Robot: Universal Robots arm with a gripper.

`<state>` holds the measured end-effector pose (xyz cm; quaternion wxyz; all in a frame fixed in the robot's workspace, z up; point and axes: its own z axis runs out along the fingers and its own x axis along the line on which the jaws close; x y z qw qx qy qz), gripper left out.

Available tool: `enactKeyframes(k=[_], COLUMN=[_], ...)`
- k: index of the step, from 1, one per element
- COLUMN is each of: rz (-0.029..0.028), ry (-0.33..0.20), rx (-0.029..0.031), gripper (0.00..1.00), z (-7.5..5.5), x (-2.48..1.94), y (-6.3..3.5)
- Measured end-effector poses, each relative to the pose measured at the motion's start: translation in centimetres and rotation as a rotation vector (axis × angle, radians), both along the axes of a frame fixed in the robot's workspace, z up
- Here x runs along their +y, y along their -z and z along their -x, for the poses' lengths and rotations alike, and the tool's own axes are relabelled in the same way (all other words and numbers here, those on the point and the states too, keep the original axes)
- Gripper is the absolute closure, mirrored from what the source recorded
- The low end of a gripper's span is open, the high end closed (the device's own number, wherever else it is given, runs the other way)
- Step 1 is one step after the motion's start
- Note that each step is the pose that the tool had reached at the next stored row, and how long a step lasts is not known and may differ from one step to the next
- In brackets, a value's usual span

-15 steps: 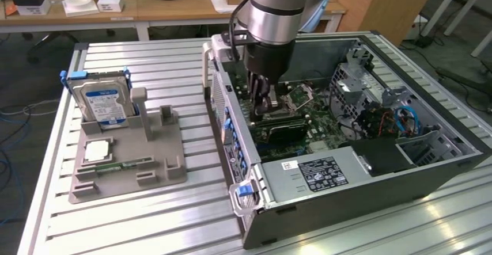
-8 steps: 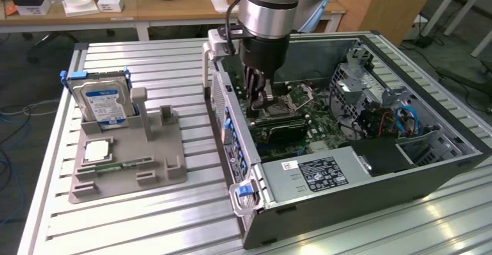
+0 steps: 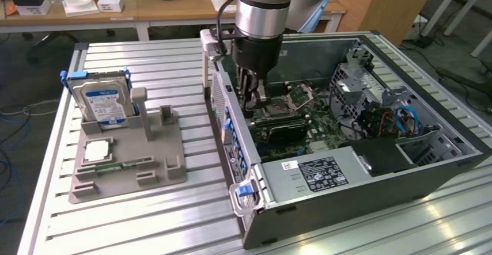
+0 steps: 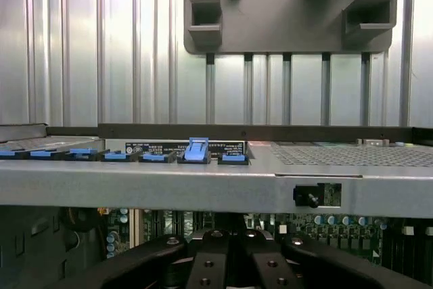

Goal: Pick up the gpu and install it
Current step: 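Press down on the gpu until it lock into place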

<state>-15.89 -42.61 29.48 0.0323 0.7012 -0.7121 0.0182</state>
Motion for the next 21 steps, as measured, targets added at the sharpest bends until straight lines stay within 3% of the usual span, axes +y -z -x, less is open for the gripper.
enactKeyframes(k=[11,21], rz=[0.0011,0.0013], ry=[0.0,0.0], rx=[0.0,0.0001], gripper=[0.9,0.9], z=[0.39,0.39], x=[-0.01,-0.3], y=[0.0,0.01])
